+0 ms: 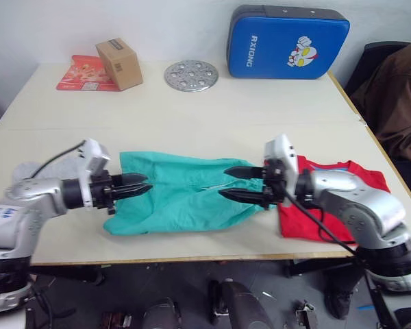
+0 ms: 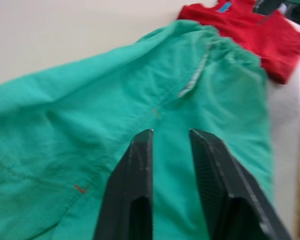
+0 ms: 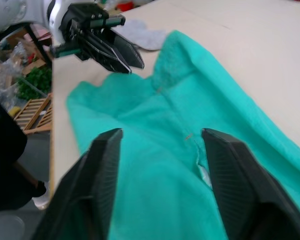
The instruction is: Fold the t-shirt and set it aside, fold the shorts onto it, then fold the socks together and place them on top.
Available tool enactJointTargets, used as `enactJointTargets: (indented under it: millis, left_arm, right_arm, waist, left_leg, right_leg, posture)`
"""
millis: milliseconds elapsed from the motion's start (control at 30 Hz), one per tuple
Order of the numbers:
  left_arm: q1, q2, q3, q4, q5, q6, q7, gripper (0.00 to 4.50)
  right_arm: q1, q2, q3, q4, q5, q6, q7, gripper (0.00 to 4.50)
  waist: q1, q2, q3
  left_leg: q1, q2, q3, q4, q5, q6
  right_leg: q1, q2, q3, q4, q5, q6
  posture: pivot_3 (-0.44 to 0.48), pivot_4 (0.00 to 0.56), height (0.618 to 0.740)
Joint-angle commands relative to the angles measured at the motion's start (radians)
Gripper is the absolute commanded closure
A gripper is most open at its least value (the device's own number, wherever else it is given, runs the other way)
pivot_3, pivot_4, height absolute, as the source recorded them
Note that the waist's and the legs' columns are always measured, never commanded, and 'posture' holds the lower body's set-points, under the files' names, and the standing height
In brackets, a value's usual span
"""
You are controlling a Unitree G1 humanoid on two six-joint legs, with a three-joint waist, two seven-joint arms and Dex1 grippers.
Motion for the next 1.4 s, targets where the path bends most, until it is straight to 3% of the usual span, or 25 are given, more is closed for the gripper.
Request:
enactJointTargets:
  millis: [33,133,200,333,433,600,767,833,967,1100,1233,1400]
  left_arm:
    - [-0.075,-0.032,-0.063,0.112,0.087,-0.088,0.023,4.42]
    - [-0.122,-0.05,-0.113,0.255,0.174,-0.175,0.037,4.5]
    - [-0.165,-0.059,-0.117,0.372,0.214,-0.227,0.055,4.5]
    - [-0.242,-0.069,-0.1,0.558,0.261,-0.323,0.066,4.5]
    - [-0.29,-0.07,-0.076,0.597,0.252,-0.342,0.047,4.5]
    - [-0.277,-0.048,-0.008,0.308,0.081,-0.155,-0.053,4.5]
    - [-0.16,-0.015,-0.032,-0.045,-0.076,0.037,-0.125,4.5]
    - [-0.097,0.007,-0.086,-0.114,-0.06,0.046,-0.14,4.5]
    - [0.017,0.026,-0.22,-0.089,0.102,-0.066,-0.107,4.5]
    - [0.078,0.034,-0.234,0.009,0.192,-0.188,-0.093,4.5]
    - [0.074,0.031,-0.171,-0.023,0.118,-0.152,-0.114,4.5]
    - [0.012,0.018,-0.112,-0.077,-0.004,-0.05,-0.151,4.5]
  right_arm:
    - [-0.031,0.065,0.068,0.047,-0.092,0.011,-0.05,3.1]
    - [-0.023,0.011,0.175,0.082,-0.254,-0.082,0.004,4.11]
    - [-0.004,-0.012,0.171,0.104,-0.278,-0.073,0.016,4.46]
    - [0.076,-0.122,0.173,0.067,-0.347,-0.131,0.094,4.46]
    - [0.147,-0.183,0.119,0.02,-0.326,-0.126,0.132,4.46]
    - [0.13,-0.119,-0.082,-0.041,-0.138,-0.006,0.11,4.46]
    - [-0.003,0.002,-0.098,0.012,-0.111,0.074,0.039,4.46]
    - [-0.05,0.045,-0.047,0.082,-0.186,0.05,-0.001,4.46]
    - [-0.122,0.068,0.068,0.322,-0.388,-0.097,-0.028,4.46]
    - [-0.114,0.02,0.091,0.45,-0.498,-0.204,-0.014,4.46]
    - [-0.048,0.015,-0.035,0.293,-0.373,-0.122,0.023,4.46]
    - [0.106,-0.003,-0.368,-0.085,-0.015,0.295,-0.05,4.46]
  waist:
    - [0.003,0.0,0.0]
    - [0.006,0.0,0.0]
    - [0.009,0.0,0.0]
    - [0.01,0.0,0.0]
    - [0.01,0.0,0.0]
    - [0.004,0.0,0.001]
    - [-0.01,0.001,0.001]
    - [-0.013,0.003,0.001]
    - [-0.016,0.003,0.002]
    - [-0.012,0.003,0.002]
    - [-0.007,0.003,0.002]
    - [0.007,0.005,0.003]
  left_leg:
    - [-0.004,0.0,0.0,0.001,0.0,0.0]
    - [-0.006,0.001,0.001,0.001,-0.001,0.0]
    - [-0.007,0.0,0.001,0.002,-0.002,0.002]
    - [-0.009,0.0,0.0,0.009,-0.003,0.004]
    - [-0.008,0.0,-0.001,0.011,-0.003,0.004]
    - [-0.007,0.001,-0.001,0.011,-0.004,0.003]
    - [-0.004,0.002,0.0,0.011,-0.004,0.0]
    - [-0.001,0.002,0.001,0.01,-0.003,-0.001]
    - [-0.002,0.001,0.0,0.009,-0.002,0.0]
    - [-0.004,0.0,-0.001,0.009,-0.002,0.001]
    - [-0.004,0.001,-0.001,0.008,-0.003,0.002]
    - [-0.006,0.001,-0.002,0.007,-0.003,0.002]
  right_leg:
    - [-0.004,0.0,0.0,0.0,0.0,0.0]
    - [-0.007,0.0,-0.001,0.0,0.0,-0.001]
    - [-0.008,-0.002,-0.002,-0.001,0.0,-0.001]
    - [-0.007,-0.002,-0.004,0.001,0.0,0.0]
    - [-0.004,-0.002,-0.004,0.001,0.001,0.001]
    - [-0.004,-0.002,-0.004,0.002,0.001,0.001]
    - [-0.003,-0.001,-0.003,0.005,0.001,0.0]
    - [-0.001,-0.001,-0.002,0.006,0.0,-0.001]
    - [-0.002,-0.001,-0.001,0.006,0.0,-0.002]
    - [-0.002,-0.001,-0.001,0.004,0.0,-0.002]
    - [-0.002,-0.001,-0.001,0.003,0.0,-0.001]
    - [-0.003,-0.001,-0.001,0.002,0.0,0.0]
  posture:
    - [0.0,0.15,0.74]
    - [0.0,0.15,0.74]
    - [0.0,0.15,0.74]
    - [0.0,0.15,0.74]
    - [0.0,0.15,0.74]
    - [0.0,0.15,0.74]
    - [0.0,0.15,0.74]
    - [0.0,0.15,0.74]
    - [0.0,0.15,0.74]
    - [0.0,0.15,0.74]
    - [0.0,0.15,0.74]
    - [0.0,0.15,0.74]
